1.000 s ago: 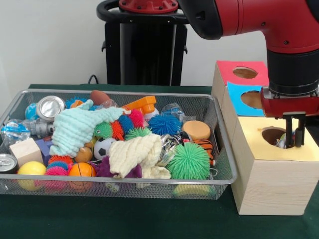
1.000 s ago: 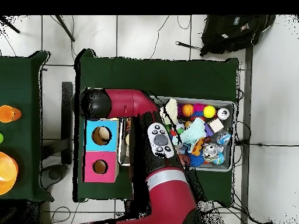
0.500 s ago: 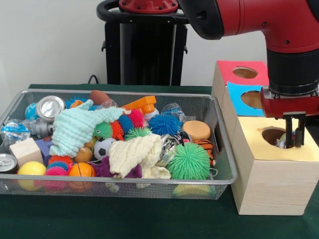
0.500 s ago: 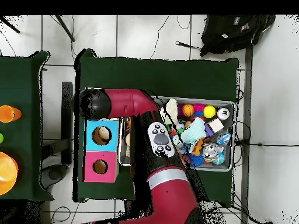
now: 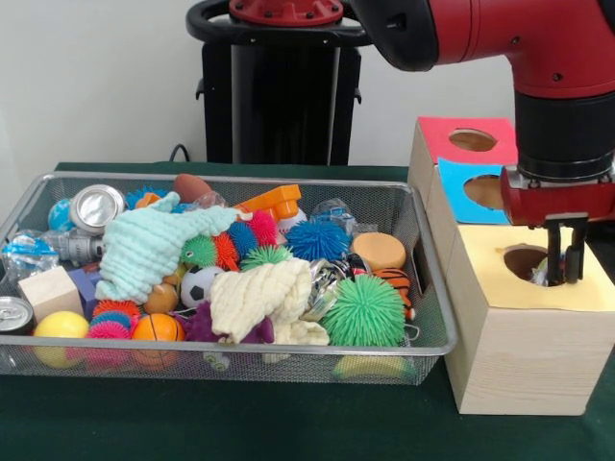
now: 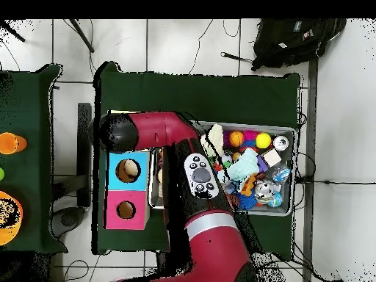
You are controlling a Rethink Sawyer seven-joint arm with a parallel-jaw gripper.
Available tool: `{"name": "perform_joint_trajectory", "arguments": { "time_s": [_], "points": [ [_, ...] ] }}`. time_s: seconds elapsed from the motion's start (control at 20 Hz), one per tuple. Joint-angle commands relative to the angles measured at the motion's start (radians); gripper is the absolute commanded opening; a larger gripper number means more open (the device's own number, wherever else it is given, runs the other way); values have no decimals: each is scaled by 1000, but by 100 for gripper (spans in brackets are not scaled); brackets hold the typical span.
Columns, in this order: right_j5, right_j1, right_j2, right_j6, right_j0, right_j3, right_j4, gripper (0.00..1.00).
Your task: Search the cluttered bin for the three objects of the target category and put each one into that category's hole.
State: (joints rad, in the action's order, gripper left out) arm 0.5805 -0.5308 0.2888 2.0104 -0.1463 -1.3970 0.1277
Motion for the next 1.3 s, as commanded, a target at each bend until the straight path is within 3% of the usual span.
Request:
{"name": "perform_joint_trajectory", "arguments": {
  "time_s": [0.05,0.3,0.7,1.3],
  "points": [
    [36,75,-86,-130,-79,-125,184,0],
    [-48,54,-100,-79,-77,-145,232,0],
    [-55,36,-155,-19,-53,-136,309,0],
    [3,18,-95,-55,-97,-148,264,0]
  ]
}}
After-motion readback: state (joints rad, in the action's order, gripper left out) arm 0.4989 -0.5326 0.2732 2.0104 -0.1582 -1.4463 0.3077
